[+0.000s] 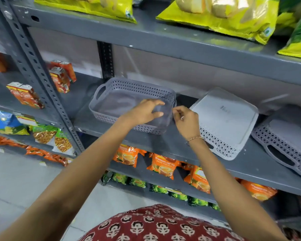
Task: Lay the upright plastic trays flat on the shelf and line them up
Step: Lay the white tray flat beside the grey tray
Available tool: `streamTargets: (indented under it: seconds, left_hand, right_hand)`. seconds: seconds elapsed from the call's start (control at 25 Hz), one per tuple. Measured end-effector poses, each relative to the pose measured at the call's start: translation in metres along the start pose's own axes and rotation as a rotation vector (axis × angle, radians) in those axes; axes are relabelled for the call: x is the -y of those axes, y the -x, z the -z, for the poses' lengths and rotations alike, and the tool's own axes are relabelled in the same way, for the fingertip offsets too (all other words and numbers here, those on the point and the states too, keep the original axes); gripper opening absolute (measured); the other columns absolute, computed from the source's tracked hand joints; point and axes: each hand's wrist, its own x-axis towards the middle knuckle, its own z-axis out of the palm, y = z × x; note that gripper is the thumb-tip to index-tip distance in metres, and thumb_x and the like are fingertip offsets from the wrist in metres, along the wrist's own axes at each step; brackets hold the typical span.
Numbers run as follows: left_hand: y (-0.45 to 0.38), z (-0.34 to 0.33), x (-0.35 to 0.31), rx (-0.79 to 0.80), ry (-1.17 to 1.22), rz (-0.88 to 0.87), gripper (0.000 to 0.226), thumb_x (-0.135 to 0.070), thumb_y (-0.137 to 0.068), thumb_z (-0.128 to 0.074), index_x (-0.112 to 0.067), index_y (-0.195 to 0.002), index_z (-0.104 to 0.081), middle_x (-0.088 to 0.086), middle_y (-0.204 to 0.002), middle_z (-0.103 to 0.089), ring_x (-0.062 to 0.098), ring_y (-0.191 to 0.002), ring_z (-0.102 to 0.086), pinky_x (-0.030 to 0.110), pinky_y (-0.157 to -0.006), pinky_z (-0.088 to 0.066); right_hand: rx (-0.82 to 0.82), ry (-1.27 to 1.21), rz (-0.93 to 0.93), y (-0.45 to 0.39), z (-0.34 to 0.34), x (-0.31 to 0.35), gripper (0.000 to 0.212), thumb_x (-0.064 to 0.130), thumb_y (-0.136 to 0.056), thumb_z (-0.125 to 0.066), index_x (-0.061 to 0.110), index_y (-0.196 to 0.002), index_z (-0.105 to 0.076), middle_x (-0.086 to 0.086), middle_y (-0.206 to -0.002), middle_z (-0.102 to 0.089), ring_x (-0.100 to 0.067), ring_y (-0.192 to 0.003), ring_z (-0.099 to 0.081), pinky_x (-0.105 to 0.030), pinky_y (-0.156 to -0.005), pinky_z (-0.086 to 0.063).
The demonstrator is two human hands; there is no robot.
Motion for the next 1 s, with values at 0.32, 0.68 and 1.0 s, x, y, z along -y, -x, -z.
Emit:
streamTargets:
  seconds: [0.32, 0.68, 1.0]
  left_hand:
    - [-0.050, -0.106, -0.101, 0.186, -0.259, -0.355, 0.088, -0.024, -0.091, -0.062, -0.007, -0.152, -0.002, 0.008, -0.162, 0.002, 0.022, -0.150, 0.007, 0.037, -0.124, -0.001]
    - [-0.050, -0.168, -0.123, 0.083, -0.382, -0.285, 0.126, -0.048, -0.069, -0.076, -0.009, -0.151, 0.010, 0.009, -0.158, 0.021, 0.028, -0.144, 0.025, 0.048, -0.120, 0.008]
    - [-0.041, -0.153, -0.154, -0.204, -0.124, -0.084, 0.105, -0.041, -0.080, -0.072, -0.015, -0.153, -0.002, 0.004, -0.162, -0.008, 0.022, -0.150, -0.007, 0.040, -0.121, -0.016]
  right_hand:
    - [-0.543, -0.481, -0.770, 0.050, 0.113, -0.122, 0.020, 0.006, -0.092, -0.055, -0.005, -0.102, -0.067, -0.012, -0.097, -0.066, -0.019, -0.092, -0.057, -0.037, -0.086, -0.049]
    - [-0.253, -1.095, -1.290, 0.090, 0.119, -0.171, 0.039, 0.014, -0.100, -0.035, -0.005, -0.133, -0.041, -0.024, -0.136, -0.051, -0.032, -0.100, -0.058, -0.039, -0.103, -0.041]
    - [-0.260, -1.382, -0.892, 0.075, 0.161, -0.148, 0.029, 0.021, -0.099, -0.042, 0.006, -0.082, -0.061, -0.007, -0.075, -0.063, -0.016, -0.066, -0.060, -0.025, -0.062, -0.053]
